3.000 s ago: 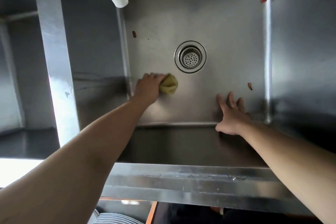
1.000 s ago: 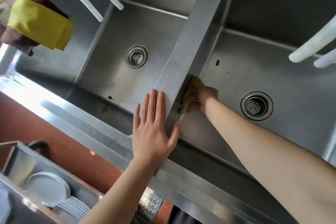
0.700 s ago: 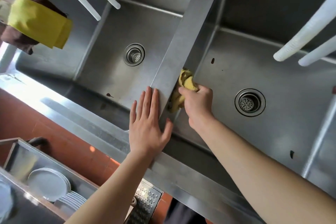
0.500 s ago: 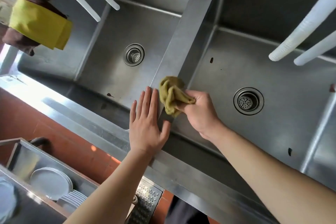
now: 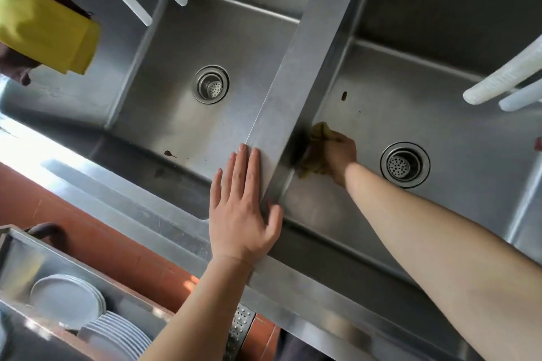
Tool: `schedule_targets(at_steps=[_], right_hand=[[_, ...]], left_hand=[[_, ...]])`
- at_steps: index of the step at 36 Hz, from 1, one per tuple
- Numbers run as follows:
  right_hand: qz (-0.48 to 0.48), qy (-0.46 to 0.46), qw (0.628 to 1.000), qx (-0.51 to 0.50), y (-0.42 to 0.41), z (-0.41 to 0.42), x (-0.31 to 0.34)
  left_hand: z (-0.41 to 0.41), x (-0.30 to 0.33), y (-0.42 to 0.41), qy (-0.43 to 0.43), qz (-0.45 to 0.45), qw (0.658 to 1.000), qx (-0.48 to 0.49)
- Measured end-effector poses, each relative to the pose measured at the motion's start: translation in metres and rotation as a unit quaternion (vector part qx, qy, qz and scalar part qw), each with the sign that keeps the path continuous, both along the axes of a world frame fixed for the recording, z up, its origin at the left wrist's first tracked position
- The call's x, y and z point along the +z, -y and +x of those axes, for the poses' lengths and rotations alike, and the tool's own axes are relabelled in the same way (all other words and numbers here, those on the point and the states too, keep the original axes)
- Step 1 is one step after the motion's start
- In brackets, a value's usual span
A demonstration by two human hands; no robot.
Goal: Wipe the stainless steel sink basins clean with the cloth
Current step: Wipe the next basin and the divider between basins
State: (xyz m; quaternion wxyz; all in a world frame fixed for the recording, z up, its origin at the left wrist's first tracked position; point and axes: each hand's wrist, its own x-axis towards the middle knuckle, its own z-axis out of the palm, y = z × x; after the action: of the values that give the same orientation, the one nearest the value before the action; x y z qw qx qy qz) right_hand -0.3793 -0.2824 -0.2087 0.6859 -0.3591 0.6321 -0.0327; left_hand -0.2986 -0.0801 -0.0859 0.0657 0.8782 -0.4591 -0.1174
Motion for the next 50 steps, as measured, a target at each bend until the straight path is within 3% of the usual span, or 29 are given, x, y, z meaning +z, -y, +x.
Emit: schedule_targets(at_steps=[2,5,10,18,23,29,35,42,46,50], right_hand=[[0.085,0.042,0.993,-0.064,-0.001,0.016,-0.007],[0.122,0.053,0.978,-0.163,-0.001,0.032,-0.02],[0.097,0.021,0.985,-0.14,-0.011,0.04,-0.026],[0.118,0.06,0.984,-0.12,-0.015,0.038,-0.018],[0.162,0.119,0.969,-0.145,-0.024,0.025,0.007],[0.136,0.123,0.969,-0.168,-0.034,0.026,0.047],[0.065,0.193,0.963,-0.179,-0.049,0.018,0.089],[-0.008,0.282,0.959,0.025,-0.042,-0.014,0.122],[-0.203,0.246,0.941,0.114,-0.012,-0.015,0.15],[-0.433,0.074,0.875,0.203,0.028,0.022,0.17]], left_hand=[[0.0,0.001,0.0,0.0,0.003,1.0,0.001],[-0.001,0.003,0.001,-0.002,0.003,1.0,0.002],[-0.001,0.005,0.002,-0.002,0.009,1.0,0.002],[-0.002,0.004,0.003,0.0,0.014,1.0,0.003],[-0.002,0.005,0.004,0.004,0.016,1.0,0.005],[-0.003,0.006,0.005,0.007,0.02,1.0,0.007],[-0.003,0.004,0.004,0.012,0.027,0.999,0.012],[-0.004,0.006,0.005,0.006,0.029,0.999,0.014],[-0.003,0.007,0.005,0.008,0.029,0.999,0.015],[-0.003,0.007,0.004,0.01,0.026,1.0,0.013]])
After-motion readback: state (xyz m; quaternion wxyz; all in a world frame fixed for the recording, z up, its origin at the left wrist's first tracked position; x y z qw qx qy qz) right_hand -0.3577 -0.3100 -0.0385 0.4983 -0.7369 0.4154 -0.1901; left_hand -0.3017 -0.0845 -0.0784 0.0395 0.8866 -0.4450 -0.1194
